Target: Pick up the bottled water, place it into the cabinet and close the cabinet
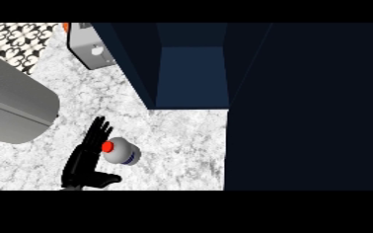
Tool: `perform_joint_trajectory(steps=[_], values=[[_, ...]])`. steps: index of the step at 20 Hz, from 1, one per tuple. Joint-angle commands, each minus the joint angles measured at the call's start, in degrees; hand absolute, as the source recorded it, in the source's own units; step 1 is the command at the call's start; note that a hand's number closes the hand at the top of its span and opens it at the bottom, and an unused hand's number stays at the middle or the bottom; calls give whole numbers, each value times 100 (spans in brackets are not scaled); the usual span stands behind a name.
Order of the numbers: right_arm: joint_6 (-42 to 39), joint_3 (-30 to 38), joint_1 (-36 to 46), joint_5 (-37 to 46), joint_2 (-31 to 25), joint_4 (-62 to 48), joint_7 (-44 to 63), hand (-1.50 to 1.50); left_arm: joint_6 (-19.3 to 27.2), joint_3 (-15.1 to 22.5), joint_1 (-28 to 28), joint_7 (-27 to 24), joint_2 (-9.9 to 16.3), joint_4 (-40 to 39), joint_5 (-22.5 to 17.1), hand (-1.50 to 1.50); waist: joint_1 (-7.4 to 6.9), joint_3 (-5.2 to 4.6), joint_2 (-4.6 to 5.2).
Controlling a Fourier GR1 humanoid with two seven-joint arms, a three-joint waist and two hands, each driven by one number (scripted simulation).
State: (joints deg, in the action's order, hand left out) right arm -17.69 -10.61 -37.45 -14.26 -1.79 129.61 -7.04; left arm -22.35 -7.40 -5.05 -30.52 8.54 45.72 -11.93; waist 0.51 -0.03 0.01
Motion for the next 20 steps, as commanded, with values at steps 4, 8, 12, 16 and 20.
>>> perform_joint_trajectory(steps=[4,8,12,16,20], values=[[-103,173,298,-142,-75,-420,-159,-150,-142,-192,-779,-550,15,-1372,114,-150,2,0,4],[206,-237,222,202,133,-178,18,-150,-296,-145,-833,-786,-130,-1696,159,-150,4,-1,4],[15,99,239,-46,-45,-348,-114,-150,-649,-307,-1248,-374,-57,-1818,-130,-150,21,0,7],[27,-101,209,110,17,-418,-123,-150,-1137,-204,-1063,-572,-73,-2004,-96,-150,18,-2,6],[12,-119,81,25,-23,-210,-63,-150,-831,-83,-976,-488,-543,-1748,-94,-150,9,1,-8]])
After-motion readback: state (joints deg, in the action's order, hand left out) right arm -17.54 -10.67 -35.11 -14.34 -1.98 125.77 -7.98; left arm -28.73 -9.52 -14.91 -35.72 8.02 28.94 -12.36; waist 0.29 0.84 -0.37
